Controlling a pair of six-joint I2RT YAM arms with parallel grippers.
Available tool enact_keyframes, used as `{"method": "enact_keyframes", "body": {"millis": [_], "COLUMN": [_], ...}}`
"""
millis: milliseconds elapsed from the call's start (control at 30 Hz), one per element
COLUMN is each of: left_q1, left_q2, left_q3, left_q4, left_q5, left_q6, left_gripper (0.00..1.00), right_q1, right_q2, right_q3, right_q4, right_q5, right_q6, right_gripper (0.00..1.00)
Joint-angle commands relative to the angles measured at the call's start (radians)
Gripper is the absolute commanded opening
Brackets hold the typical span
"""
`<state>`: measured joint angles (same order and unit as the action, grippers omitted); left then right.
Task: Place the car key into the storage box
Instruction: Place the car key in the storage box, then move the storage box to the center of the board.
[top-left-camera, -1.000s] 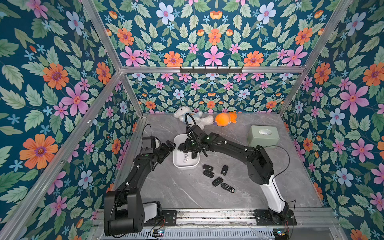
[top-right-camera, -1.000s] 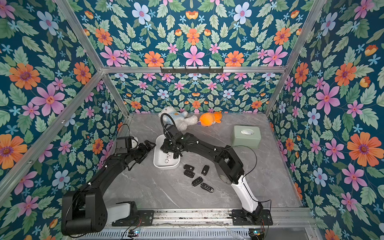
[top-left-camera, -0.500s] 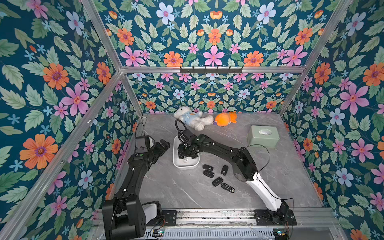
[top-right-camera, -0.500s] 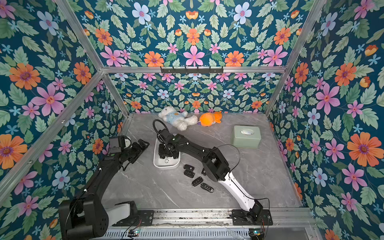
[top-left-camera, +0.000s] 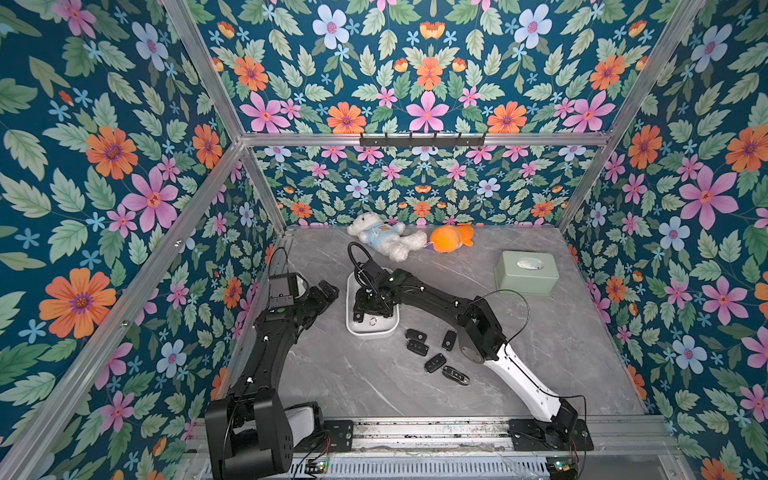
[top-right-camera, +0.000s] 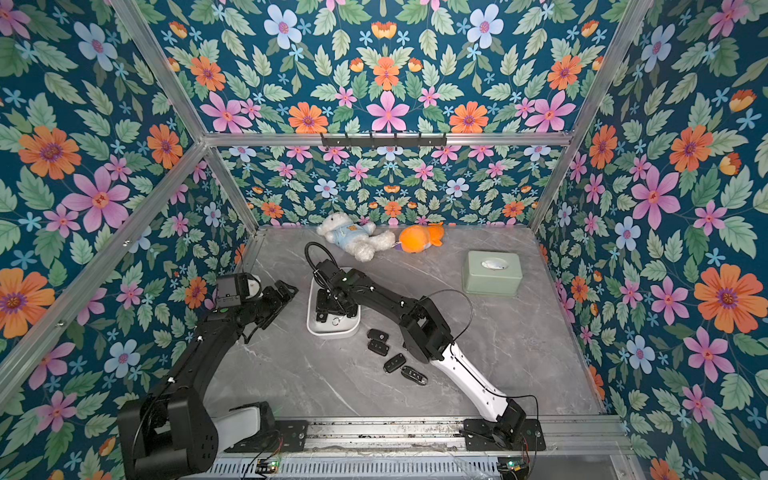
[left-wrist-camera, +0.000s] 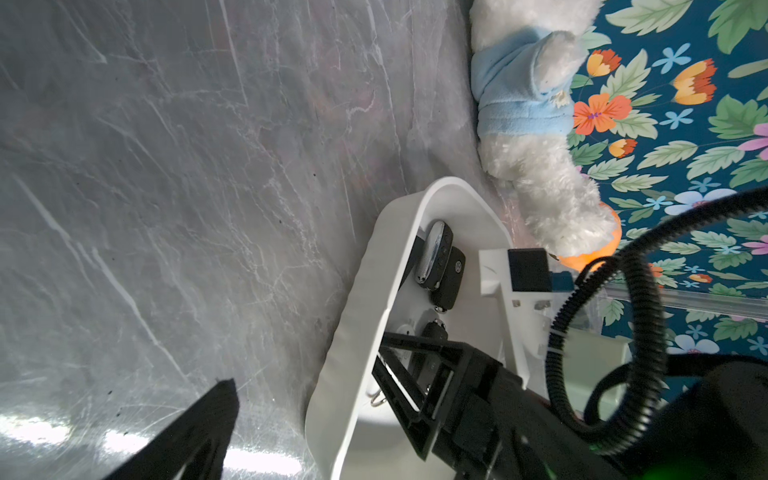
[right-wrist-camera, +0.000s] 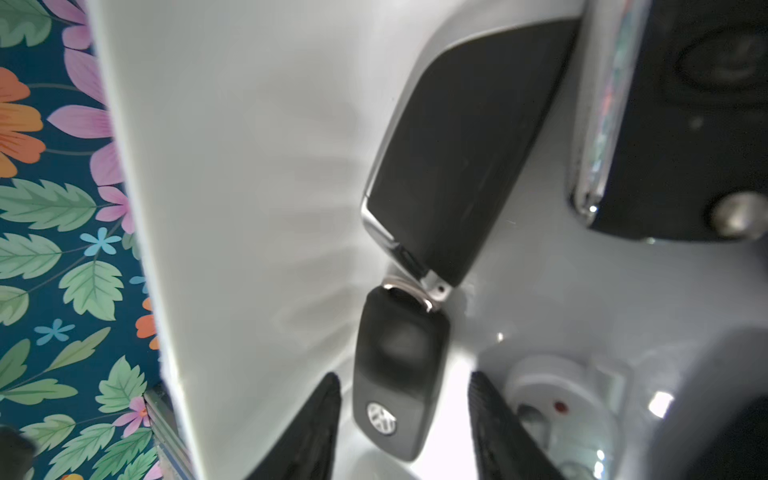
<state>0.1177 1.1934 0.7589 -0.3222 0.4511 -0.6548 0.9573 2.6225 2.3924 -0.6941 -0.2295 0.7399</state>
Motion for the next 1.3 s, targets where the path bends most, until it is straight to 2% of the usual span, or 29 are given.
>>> {"method": "enact_keyframes", "body": {"millis": [0, 200, 400, 633, 933, 1033, 1267], "left_q1": [0.002, 0.006, 0.007, 0.003, -0.049, -0.076, -0.165], "left_q2": [0.014, 0.056, 0.140, 0.242, 0.293, 0.301, 0.322], "left_q3": [-0.009, 0.000, -0.005, 0.003, -0.027, -0.035, -0.034], "left_q4": [0.025, 0.088, 0.238, 0.297, 0.394, 0.419, 0.454], "left_q5": [0.034, 0.078, 0.191, 0.220, 0.261, 0.274, 0.263], "left_q6": [0.015, 0.030, -0.015, -0.030, -0.094, -0.123, -0.161], "left_gripper": [0.99, 1.00, 1.00, 1.00, 1.00, 1.00, 0.99], "right_q1": [0.001, 0.001, -0.006, -0.048, -0.107, -0.117, -0.124], "right_q2": [-0.014, -0.101, -0.261, -0.478, -0.754, -0.817, -0.912], "right_q3": [0.007, -0.023, -0.168, -0.465, -0.947, -1.058, -1.207], "right_q4": [-0.005, 0.023, 0.061, 0.121, 0.287, 0.283, 0.177], "right_q5": [0.021, 0.074, 0.160, 0.215, 0.234, 0.245, 0.324], "right_q6": [-0.002, -0.014, -0.030, -0.021, 0.099, 0.136, 0.212], "right_gripper": [0.57, 0.58, 0.58, 0.59, 0.60, 0.60, 0.63]}}
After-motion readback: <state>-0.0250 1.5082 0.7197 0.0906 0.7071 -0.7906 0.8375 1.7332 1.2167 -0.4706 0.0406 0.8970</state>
